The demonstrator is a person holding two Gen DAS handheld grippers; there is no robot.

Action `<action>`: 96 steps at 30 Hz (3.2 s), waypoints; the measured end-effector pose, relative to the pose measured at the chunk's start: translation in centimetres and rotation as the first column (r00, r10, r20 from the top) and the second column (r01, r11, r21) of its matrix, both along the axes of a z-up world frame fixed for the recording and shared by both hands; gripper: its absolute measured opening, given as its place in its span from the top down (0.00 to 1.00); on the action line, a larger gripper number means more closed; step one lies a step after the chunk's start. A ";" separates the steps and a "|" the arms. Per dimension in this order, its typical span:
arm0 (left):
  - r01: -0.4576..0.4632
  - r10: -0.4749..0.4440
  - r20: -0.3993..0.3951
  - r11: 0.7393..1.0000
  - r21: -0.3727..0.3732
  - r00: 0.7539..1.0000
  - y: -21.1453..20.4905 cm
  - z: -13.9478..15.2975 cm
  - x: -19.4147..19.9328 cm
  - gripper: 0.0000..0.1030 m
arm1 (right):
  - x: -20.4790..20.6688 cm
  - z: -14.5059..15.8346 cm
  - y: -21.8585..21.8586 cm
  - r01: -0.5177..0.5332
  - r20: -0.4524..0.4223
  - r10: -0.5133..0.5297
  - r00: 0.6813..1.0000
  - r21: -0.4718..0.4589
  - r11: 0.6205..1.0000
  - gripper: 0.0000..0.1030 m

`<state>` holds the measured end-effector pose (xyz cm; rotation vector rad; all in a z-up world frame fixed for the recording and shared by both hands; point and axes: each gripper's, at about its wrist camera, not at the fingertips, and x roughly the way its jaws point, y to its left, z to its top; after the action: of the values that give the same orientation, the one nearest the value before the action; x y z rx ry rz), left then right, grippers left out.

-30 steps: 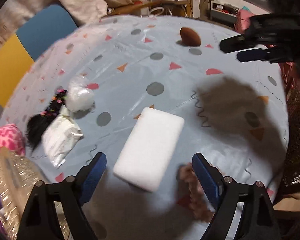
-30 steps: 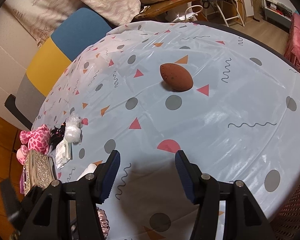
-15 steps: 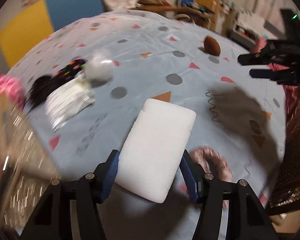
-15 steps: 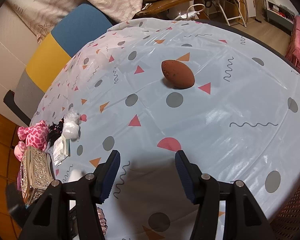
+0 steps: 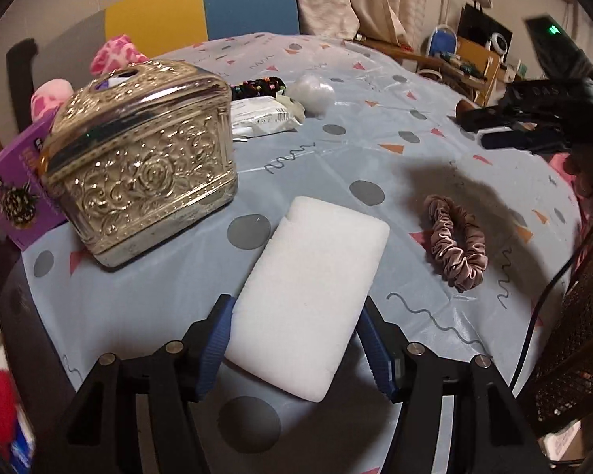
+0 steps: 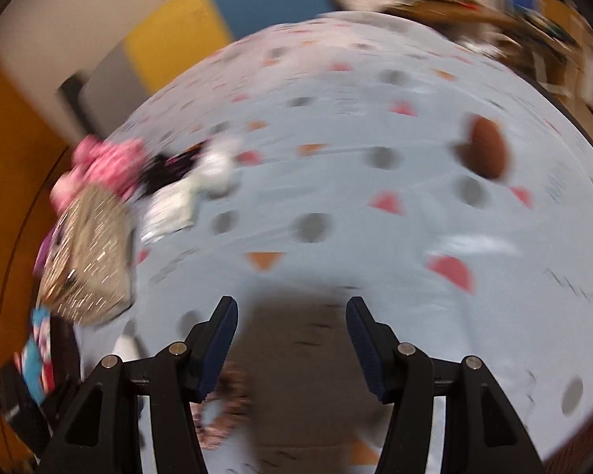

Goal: Organize soft objects

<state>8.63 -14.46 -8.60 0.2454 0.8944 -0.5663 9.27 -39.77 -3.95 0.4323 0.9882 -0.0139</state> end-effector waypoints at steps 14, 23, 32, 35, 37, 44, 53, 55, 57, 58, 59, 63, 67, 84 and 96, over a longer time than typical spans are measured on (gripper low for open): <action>0.032 -0.024 0.073 0.994 -0.106 0.997 1.7 -1.1 -0.7 0.39 | 19.3 2.0 12.4 -0.435 -0.058 0.439 0.896 -0.309 0.846 0.44; 0.033 -0.024 0.047 0.978 -0.206 0.999 4.1 -1.3 -0.4 0.39 | 27.6 -2.2 16.7 -0.630 -0.257 0.583 0.771 -0.446 0.636 0.44; 0.034 -0.024 0.051 0.977 -0.210 0.998 4.9 -1.0 -0.6 0.39 | 27.9 -1.7 15.7 -0.529 -0.216 0.493 0.843 -0.508 0.680 0.92; 0.031 -0.021 0.051 0.978 -0.207 0.998 4.8 -0.9 -0.6 0.38 | 25.4 2.4 14.2 -0.458 -0.119 0.470 0.875 -0.523 0.719 0.92; 0.032 -0.021 0.057 0.980 -0.196 0.998 4.6 -0.9 -0.7 0.38 | 23.2 5.0 13.3 -0.418 -0.065 0.456 0.888 -0.528 0.739 0.93; 0.028 -0.017 0.068 0.985 -0.171 0.998 4.3 -0.9 -0.8 0.38 | 12.0 7.8 9.8 -0.423 -0.084 0.431 0.898 -0.433 0.796 0.93; -0.047 0.050 0.019 0.990 -0.135 0.999 3.8 0.7 -0.5 0.40 | 4.3 -2.3 6.8 -0.347 -0.230 0.283 0.931 -0.318 0.882 0.94; -0.057 0.062 0.033 0.990 -0.126 0.998 3.9 1.6 -0.9 0.40 | 4.1 -4.3 6.6 -0.321 -0.238 0.256 0.937 -0.297 0.899 0.94; -0.056 0.064 0.058 0.990 -0.127 0.996 4.0 2.7 -1.6 0.40 | 3.6 -4.3 6.6 -0.293 -0.184 0.245 0.952 -0.308 0.905 0.95; -0.058 0.067 0.066 0.990 -0.128 0.996 4.1 3.3 -1.9 0.40 | 3.6 -4.3 6.6 -0.282 -0.179 0.236 0.955 -0.301 0.911 0.94; -0.063 0.073 0.072 0.990 -0.128 0.995 4.2 3.8 -2.1 0.40 | 3.4 -4.3 6.5 -0.272 -0.171 0.230 0.958 -0.294 0.916 0.94; -0.088 0.102 0.087 0.986 -0.144 0.991 4.5 5.5 -2.8 0.40 | 2.7 -4.6 6.0 -0.270 -0.130 0.243 0.961 -0.277 0.922 0.94; -0.116 0.134 0.109 0.981 -0.157 0.985 5.1 7.2 -3.5 0.40 | 1.9 -4.8 5.3 -0.253 -0.080 0.240 0.967 -0.255 0.933 0.94; -0.192 0.220 0.123 0.959 -0.206 0.968 8.9 10.3 -5.2 0.40 | 1.0 -4.9 5.8 -0.250 -0.032 0.253 0.967 -0.305 0.919 0.94; -0.266 0.309 0.084 0.905 -0.333 0.947 14.7 12.2 -5.5 0.40 | 0.4 -5.1 6.7 -0.233 0.003 0.254 0.967 -0.382 0.894 0.95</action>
<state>3.09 0.23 3.62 -0.1405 0.6792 -0.4038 9.70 -33.07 -9.04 -0.0495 0.9551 0.0327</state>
